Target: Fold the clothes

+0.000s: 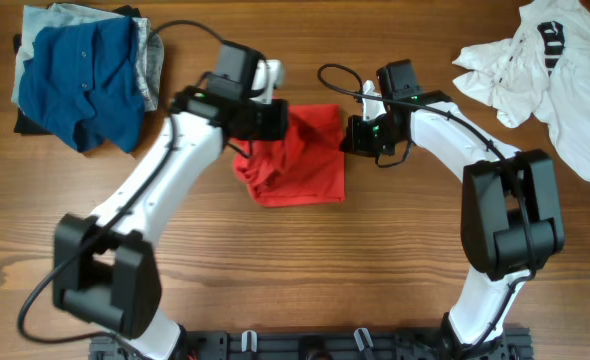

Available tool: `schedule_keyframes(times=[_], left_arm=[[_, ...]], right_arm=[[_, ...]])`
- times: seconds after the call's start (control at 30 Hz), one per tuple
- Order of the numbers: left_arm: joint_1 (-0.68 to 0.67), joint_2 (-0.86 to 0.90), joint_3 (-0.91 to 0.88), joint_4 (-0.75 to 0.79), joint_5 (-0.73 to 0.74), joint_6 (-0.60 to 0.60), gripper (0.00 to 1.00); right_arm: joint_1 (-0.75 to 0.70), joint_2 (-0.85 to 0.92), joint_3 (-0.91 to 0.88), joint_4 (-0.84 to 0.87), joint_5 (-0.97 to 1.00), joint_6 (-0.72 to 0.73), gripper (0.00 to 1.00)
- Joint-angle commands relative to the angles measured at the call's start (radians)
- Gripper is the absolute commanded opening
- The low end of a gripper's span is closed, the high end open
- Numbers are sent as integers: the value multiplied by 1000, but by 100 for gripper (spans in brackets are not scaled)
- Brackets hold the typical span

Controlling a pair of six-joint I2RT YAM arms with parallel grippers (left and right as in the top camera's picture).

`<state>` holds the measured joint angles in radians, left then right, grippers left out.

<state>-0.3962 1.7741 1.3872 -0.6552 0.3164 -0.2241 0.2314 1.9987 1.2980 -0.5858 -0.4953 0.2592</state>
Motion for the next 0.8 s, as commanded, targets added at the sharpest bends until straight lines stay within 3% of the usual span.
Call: schedule_keyframes(times=[0.0,0.33,0.37,0.43,0.47,0.5,0.77], left_arm=[[-63,84,20,55,-4,-24,4],[-148,151,20,156,-3,-81,5],[-156,151,20,169,-3,-85,15],[-171,151,20,197,-2,-100,63],[-182,151,20,219,0,-99,95],[-197,151,20,253,0,-99,100],[-163,101,21,309,8,-180,100]], right_arm=[[-44,-100,37,7,-80,-16,4],[-239,-470,59,-6,-78,4,4],[-250,-479,59,-11,-78,3,4],[-275,-491,59,-29,-78,3,4],[-287,-491,59,-39,-78,2,4],[-301,-490,56,-48,-78,2,4],[-323,-490,56,-53,-69,-6,4]])
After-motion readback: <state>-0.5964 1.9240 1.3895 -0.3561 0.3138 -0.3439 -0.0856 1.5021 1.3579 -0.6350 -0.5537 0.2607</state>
